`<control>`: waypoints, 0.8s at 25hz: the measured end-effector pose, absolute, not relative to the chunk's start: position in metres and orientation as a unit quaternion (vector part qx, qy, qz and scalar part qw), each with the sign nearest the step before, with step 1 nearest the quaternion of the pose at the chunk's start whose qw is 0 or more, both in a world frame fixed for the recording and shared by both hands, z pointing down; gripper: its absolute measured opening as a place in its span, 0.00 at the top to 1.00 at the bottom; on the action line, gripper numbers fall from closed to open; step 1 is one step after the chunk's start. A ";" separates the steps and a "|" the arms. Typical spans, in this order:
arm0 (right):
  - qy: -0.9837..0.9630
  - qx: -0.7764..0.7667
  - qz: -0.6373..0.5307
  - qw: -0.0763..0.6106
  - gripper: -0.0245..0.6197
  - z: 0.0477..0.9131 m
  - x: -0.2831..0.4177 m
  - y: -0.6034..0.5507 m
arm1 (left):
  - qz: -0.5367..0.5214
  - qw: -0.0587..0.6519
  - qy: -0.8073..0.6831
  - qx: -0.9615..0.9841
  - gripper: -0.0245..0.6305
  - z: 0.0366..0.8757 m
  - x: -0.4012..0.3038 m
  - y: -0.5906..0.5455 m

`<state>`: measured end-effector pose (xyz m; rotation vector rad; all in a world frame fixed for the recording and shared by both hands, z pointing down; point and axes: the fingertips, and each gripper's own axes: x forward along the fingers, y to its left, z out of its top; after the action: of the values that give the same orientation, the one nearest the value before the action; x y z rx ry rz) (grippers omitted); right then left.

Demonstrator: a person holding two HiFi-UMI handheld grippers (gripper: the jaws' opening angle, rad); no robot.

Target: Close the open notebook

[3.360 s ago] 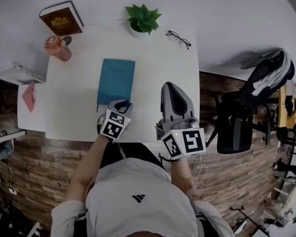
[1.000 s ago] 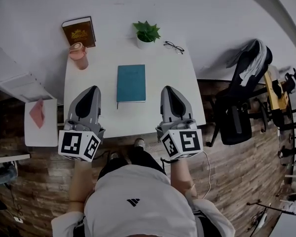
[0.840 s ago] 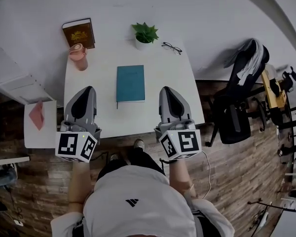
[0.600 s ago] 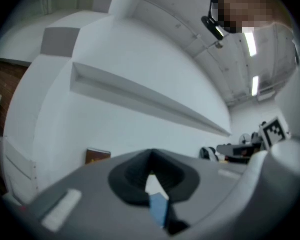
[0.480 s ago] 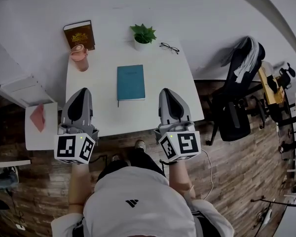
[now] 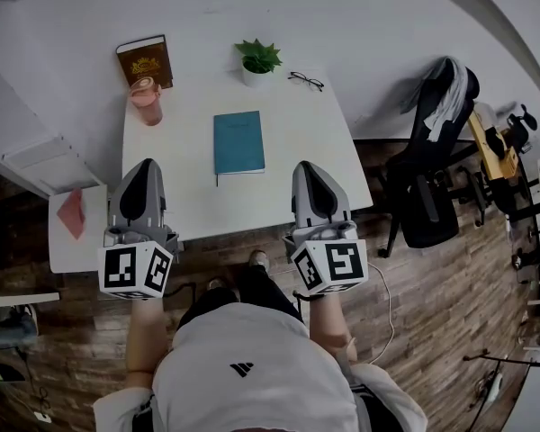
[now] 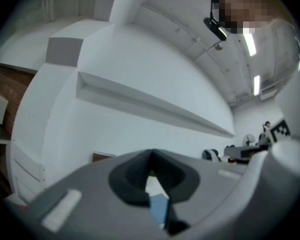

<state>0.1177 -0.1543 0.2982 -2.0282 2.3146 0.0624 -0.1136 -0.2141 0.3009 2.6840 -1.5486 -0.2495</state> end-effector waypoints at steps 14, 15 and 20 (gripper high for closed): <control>0.744 -0.666 0.027 0.036 0.97 0.298 0.112 -0.141 | -0.075 -0.044 -0.491 0.867 0.95 0.292 -0.113 -0.199; 0.744 -0.666 0.027 0.036 0.96 0.297 0.111 -0.141 | -0.076 -0.045 -0.492 0.866 0.95 0.291 -0.114 -0.199; 0.746 -0.665 0.026 0.037 0.97 0.298 0.107 -0.143 | -0.076 -0.041 -0.493 0.866 0.95 0.293 -0.118 -0.199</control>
<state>0.1073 -0.1428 0.2978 -2.0402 2.2882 0.0797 -0.1180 -0.1994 0.2927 2.7929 -1.5897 -0.2441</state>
